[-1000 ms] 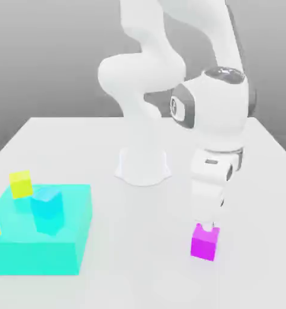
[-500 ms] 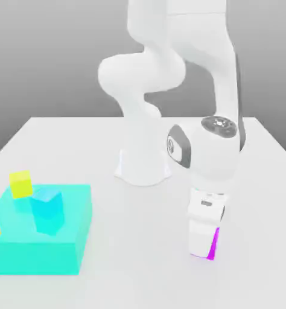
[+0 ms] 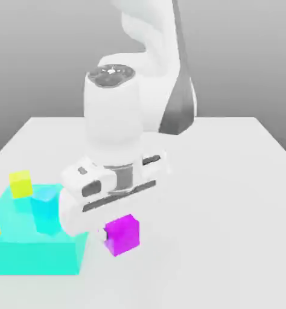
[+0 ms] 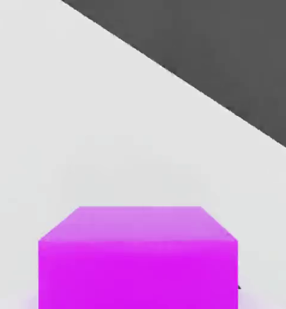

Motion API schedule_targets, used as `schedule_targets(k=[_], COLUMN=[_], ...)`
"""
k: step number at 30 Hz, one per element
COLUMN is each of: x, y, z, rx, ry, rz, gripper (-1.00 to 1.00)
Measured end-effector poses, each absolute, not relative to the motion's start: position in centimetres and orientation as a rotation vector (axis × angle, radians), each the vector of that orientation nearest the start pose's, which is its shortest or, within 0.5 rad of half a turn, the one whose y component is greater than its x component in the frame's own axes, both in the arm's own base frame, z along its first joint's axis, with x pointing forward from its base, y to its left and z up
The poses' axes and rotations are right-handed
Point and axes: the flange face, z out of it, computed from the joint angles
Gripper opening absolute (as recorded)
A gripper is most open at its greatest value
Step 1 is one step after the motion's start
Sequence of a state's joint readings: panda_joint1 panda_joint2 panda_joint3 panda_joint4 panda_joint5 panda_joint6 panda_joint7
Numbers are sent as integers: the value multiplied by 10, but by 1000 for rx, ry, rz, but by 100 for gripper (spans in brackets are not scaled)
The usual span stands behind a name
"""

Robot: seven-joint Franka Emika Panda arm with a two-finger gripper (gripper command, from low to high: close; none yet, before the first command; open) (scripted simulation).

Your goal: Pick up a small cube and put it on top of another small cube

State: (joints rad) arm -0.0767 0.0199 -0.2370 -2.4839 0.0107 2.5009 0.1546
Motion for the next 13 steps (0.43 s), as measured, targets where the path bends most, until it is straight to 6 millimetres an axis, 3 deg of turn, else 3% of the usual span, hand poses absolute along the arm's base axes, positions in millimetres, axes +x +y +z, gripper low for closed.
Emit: schedule_targets(k=[2, 5, 6, 9, 10, 13], x=[439, 403, 396, 406, 405, 405], y=[-216, -316, -331, -324, -325, -325], z=[302, 334, 330, 293, 285, 285], rx=[-2971, -2810, -2780, -2791, -2791, -2791], ry=[1013, 1395, 1451, 1432, 1434, 1434], rz=[3, 0, -1, 0, 0, 0], gripper=[-100, -100, -100, -100, 100, 100])
